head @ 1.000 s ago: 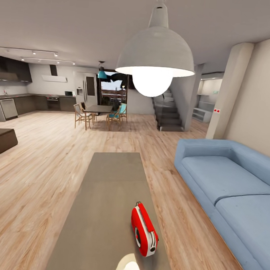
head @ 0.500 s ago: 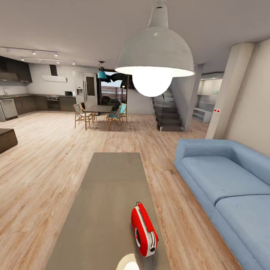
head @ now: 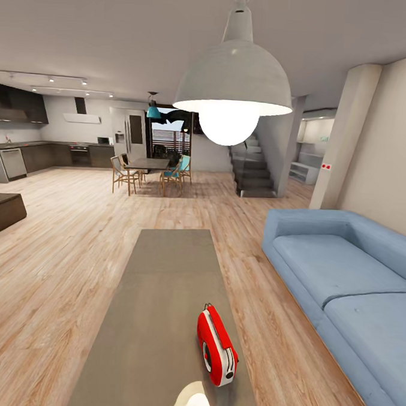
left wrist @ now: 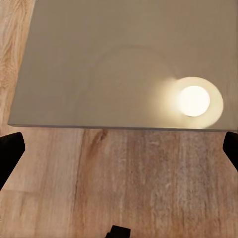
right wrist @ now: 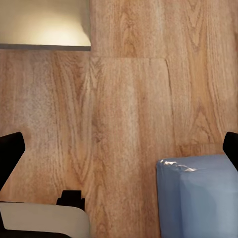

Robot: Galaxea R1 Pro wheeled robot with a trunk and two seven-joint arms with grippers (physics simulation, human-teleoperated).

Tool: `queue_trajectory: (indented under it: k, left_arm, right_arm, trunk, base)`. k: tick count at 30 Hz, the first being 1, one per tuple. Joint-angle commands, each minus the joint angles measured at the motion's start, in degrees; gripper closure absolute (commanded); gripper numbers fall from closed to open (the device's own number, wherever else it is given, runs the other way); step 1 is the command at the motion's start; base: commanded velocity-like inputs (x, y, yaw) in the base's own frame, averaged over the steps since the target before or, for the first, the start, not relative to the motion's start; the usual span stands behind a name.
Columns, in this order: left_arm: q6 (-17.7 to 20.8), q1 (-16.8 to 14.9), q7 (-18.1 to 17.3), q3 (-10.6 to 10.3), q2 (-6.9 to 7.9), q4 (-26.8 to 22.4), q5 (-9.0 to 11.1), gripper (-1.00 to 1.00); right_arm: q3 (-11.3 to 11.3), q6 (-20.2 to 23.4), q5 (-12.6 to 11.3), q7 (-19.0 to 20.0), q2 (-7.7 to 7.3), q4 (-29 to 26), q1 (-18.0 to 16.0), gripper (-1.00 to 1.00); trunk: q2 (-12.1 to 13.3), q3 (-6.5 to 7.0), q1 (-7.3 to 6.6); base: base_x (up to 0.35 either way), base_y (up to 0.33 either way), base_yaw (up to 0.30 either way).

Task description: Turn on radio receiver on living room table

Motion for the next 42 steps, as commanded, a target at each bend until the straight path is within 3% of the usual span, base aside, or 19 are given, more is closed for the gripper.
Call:
queue_trajectory:
  k: [1, 9, 19, 31, 34, 38, 40, 42]
  left_arm:
    - [0.0, 0.0, 0.0, 0.05, 0.1, 0.0, -0.06, -1.0]
    - [0.47, 0.0, -0.1, 0.02, 0.36, 0.12, -0.24, -1.0]
    - [0.66, 0.0, -0.06, 0.09, 0.58, 0.21, -0.27, -1.0]
    - [0.04, 0.0, -0.01, -0.13, 0.01, 0.01, -0.01, -1.0]
    - [0.01, 0.0, -0.14, -0.09, 0.39, 0.01, -0.12, -1.0]
    - [0.0, 0.0, -0.21, -0.09, 0.41, 0.11, -0.07, -1.0]
    - [0.0, 0.0, -0.21, -0.08, 0.38, 0.15, -0.08, -1.0]
    - [0.04, -0.01, -0.24, -0.07, 0.39, 0.16, -0.06, -1.0]
  right_arm:
    - [0.01, 0.0, -0.01, 0.0, 0.0, 0.0, 0.0, -1.0]
    - [0.02, 0.0, -0.03, 0.04, -0.01, 0.0, 0.0, -1.0]
    - [-0.01, 0.0, -0.11, 0.08, -0.01, 0.0, 0.0, -1.0]
    - [0.16, 0.08, 0.36, -0.02, -0.01, -0.4, -0.02, -1.0]
    - [0.19, 0.6, 0.37, 0.24, 0.06, -11.44, -0.02, -1.0]
    - [0.22, 1.37, 0.24, 0.32, 0.13, -21.59, -0.06, -1.0]
    - [0.3, 5.13, 0.03, 0.37, 0.27, -29.35, -0.61, -1.0]
    - [0.29, 8.79, -0.19, 0.53, 0.31, -33.09, -1.83, -1.0]
  trunk:
    - [0.0, 0.0, 0.0]
    - [0.0, 0.0, 0.0]
    - [0.0, 0.0, 0.0]
    - [0.0, 0.0, 0.0]
    - [0.0, 0.0, 0.0]
    - [0.0, 0.0, 0.0]
    - [0.0, 0.0, 0.0]
    - [0.0, 0.0, 0.0]
  base:
    - [0.0, 0.0, 0.0]
    - [0.0, -0.012, 0.0]
    - [0.0, -0.262, 0.0]
    - [0.0, -0.03, 0.0]
    - [0.0, 0.0, 0.0]
    - [0.0, 0.0, 0.0]
    - [0.0, 0.0, 0.0]
    - [0.0, 0.0, 0.0]
